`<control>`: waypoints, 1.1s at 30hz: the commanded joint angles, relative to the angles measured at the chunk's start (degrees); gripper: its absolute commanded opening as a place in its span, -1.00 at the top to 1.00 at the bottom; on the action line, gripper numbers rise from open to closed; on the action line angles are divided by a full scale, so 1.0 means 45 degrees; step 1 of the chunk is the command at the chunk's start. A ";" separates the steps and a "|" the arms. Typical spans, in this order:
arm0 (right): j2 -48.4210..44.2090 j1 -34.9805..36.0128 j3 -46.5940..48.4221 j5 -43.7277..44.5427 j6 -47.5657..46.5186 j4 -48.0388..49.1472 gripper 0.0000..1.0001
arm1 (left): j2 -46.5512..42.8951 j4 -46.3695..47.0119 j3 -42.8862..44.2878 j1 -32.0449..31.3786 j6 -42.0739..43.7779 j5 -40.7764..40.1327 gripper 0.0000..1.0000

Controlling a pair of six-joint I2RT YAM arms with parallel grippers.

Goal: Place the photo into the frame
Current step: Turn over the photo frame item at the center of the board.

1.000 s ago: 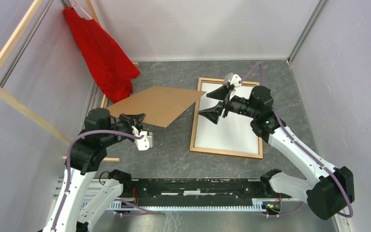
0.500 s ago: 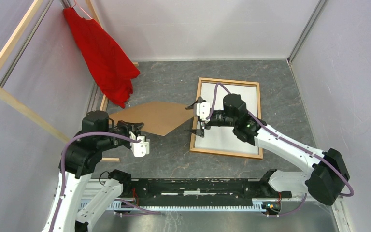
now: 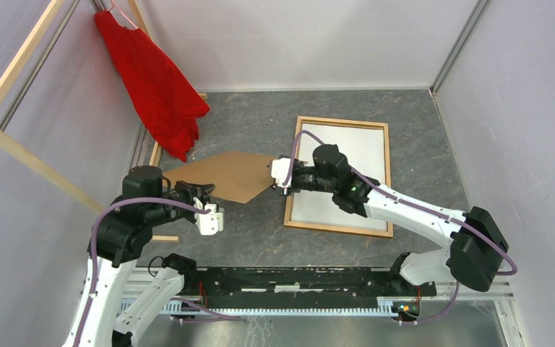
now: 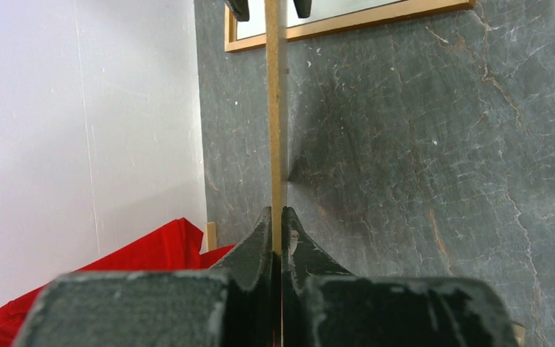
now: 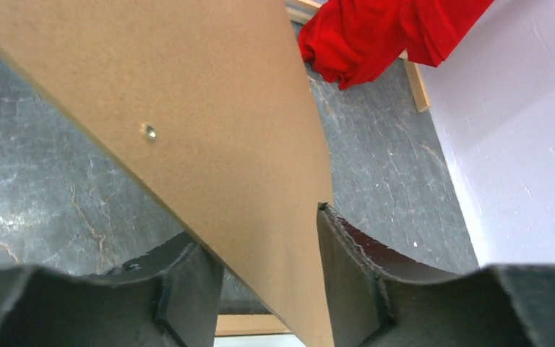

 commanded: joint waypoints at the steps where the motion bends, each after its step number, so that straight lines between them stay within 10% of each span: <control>1: -0.0330 0.0141 -0.0159 0.1265 0.0075 0.1864 0.19 | -0.0100 0.1419 0.0486 -0.0003 0.0352 0.0190 0.96; 4: -0.0193 0.0128 0.0021 0.1350 0.0306 0.2200 1.00 | -0.0209 0.2684 0.0222 -0.0004 -0.0587 -0.0041 0.42; 6: -0.0124 0.0125 -0.0063 0.1496 0.0665 0.2787 1.00 | -0.0191 0.3844 0.0129 -0.0004 -0.1416 -0.0257 0.08; 8: -0.0169 0.0120 -0.0351 0.1737 0.1019 0.3516 1.00 | -0.0119 0.4900 0.0079 -0.0004 -0.2595 -0.0543 -0.74; 10: -0.0278 0.0098 -0.0575 0.2114 0.1649 0.4277 1.00 | -0.0016 0.5801 0.0122 -0.0004 -0.3305 -0.0885 -0.99; 18: -0.0245 -0.1001 0.0297 0.1138 0.4968 0.4784 1.00 | 0.0877 0.7539 0.1307 -0.0004 -0.6076 -0.1520 -1.00; 33: 0.1542 -0.6817 0.0482 -0.5195 1.8315 0.9439 1.00 | 0.2641 0.7883 0.1776 -0.0004 -0.8524 -0.2777 -1.00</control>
